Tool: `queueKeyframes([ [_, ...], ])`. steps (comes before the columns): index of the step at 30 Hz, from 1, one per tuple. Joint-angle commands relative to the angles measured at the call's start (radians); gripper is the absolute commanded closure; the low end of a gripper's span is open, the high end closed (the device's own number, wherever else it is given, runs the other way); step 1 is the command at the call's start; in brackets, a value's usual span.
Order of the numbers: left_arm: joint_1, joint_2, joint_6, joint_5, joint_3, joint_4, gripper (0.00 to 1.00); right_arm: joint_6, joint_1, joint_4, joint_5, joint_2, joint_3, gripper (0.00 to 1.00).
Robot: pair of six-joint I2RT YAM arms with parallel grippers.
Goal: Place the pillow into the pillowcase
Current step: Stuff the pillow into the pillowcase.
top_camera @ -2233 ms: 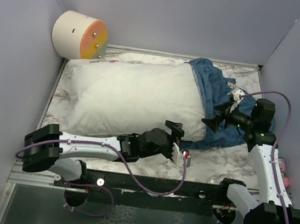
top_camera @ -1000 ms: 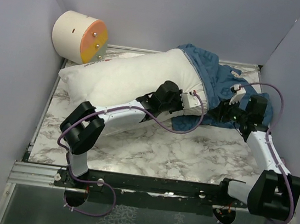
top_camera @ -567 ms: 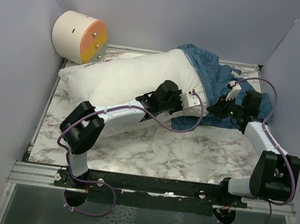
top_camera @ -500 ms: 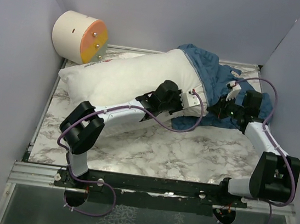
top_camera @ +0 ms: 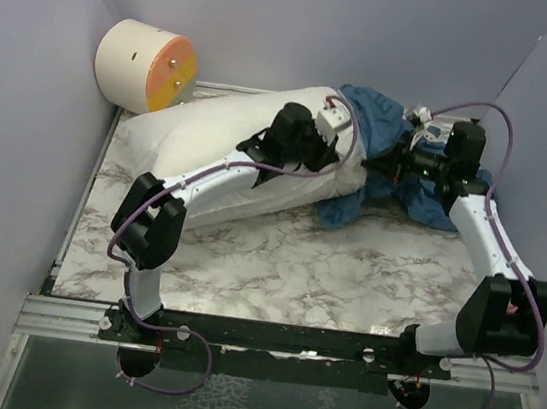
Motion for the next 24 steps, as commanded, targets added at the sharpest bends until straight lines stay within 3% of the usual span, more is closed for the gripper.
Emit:
queueKeyframes([
  [1,0.061,0.064,-0.41,0.213,0.146,0.186,1.0,0.121,0.062,-0.027,-0.069,0.119,0.15,0.99],
  [6,0.06,0.106,-0.612,0.262,0.146,0.342,1.0,0.09,0.104,-0.06,0.191,0.212,0.085,0.99],
  [8,0.054,0.136,-0.636,0.269,0.138,0.344,1.0,0.058,0.099,-0.114,0.215,0.244,0.113,0.99],
  [12,0.032,0.183,-0.658,0.295,0.068,0.391,1.0,0.099,0.098,-0.056,0.186,0.23,0.102,0.97],
  [13,0.026,0.189,-0.659,0.306,0.054,0.404,1.0,0.098,0.098,-0.055,0.191,0.232,0.105,0.93],
  [16,0.017,0.185,-0.644,0.319,0.008,0.407,1.0,0.061,0.083,-0.078,0.245,0.251,0.103,0.7],
  [18,0.018,0.151,-0.598,0.305,-0.028,0.367,0.86,0.035,0.037,-0.109,0.218,0.281,0.097,0.61],
  [20,0.019,0.097,-0.51,0.267,-0.056,0.293,0.61,0.018,-0.028,-0.11,0.098,0.297,0.071,0.58],
  [21,0.019,0.068,-0.462,0.253,-0.065,0.247,0.54,-0.001,-0.061,-0.121,0.02,0.297,0.066,0.56],
  [24,0.02,-0.013,-0.334,0.221,-0.069,0.103,0.43,-0.114,-0.129,-0.238,-0.186,0.269,0.093,0.47],
])
